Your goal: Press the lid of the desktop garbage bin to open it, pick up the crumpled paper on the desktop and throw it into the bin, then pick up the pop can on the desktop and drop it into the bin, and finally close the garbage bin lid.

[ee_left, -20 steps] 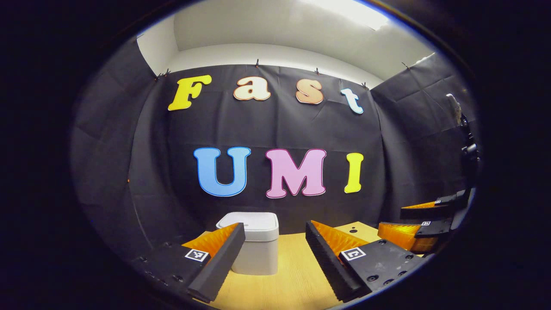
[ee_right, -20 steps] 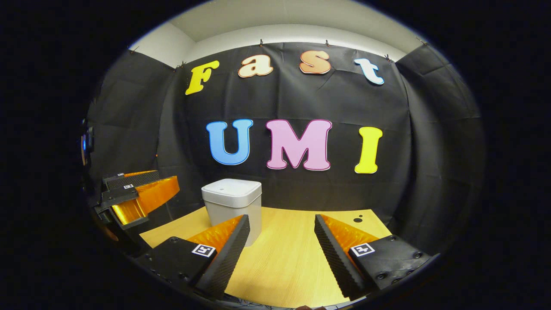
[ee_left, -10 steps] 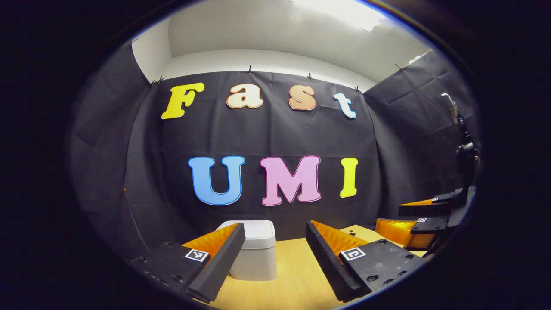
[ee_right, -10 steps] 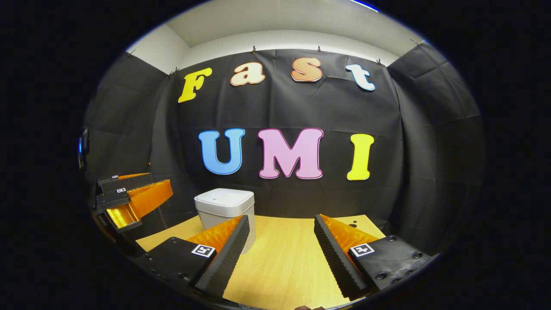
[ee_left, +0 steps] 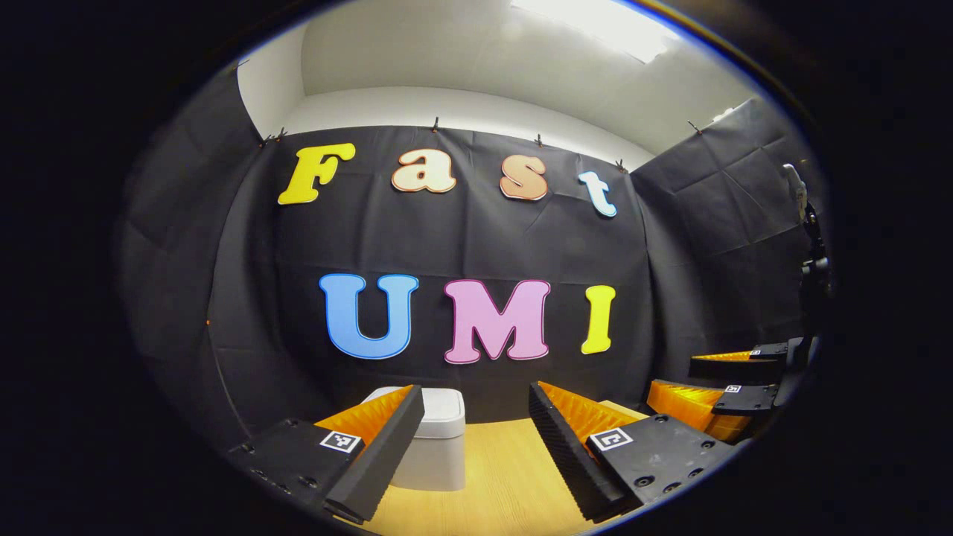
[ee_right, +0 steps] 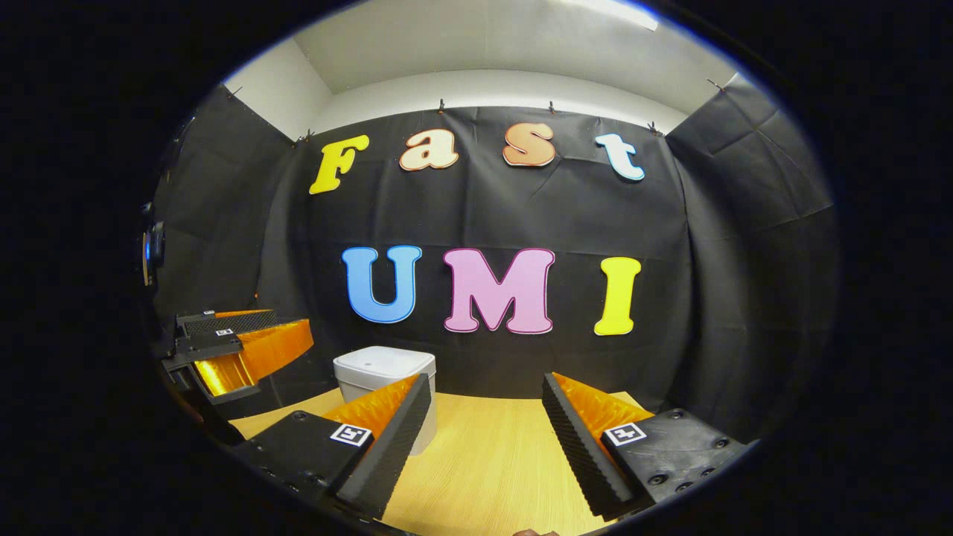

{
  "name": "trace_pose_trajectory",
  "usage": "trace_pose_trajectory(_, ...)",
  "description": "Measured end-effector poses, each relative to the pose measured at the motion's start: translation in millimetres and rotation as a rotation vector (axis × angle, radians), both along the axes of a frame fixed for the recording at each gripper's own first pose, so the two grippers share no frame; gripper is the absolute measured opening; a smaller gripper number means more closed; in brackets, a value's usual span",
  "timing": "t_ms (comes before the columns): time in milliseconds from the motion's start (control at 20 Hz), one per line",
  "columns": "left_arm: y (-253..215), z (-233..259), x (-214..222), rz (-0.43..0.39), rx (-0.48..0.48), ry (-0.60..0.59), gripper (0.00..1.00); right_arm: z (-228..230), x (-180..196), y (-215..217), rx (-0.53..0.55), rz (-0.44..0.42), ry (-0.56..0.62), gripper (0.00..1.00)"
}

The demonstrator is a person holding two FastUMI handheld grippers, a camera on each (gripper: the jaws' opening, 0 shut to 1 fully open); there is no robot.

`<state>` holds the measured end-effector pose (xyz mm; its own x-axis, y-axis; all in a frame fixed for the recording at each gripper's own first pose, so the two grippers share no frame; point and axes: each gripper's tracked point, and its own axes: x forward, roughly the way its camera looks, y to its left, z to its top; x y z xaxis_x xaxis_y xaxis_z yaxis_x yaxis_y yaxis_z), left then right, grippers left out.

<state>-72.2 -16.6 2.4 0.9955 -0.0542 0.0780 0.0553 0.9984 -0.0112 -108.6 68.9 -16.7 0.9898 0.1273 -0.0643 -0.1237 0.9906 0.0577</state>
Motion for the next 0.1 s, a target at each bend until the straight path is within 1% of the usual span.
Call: trace_pose_trajectory(100, 1.7, -2.9, -0.2, 0.004, -0.01, 0.01, 0.95, 1.7, -0.5, 0.8, 0.003, 0.0, 0.0, 0.97)
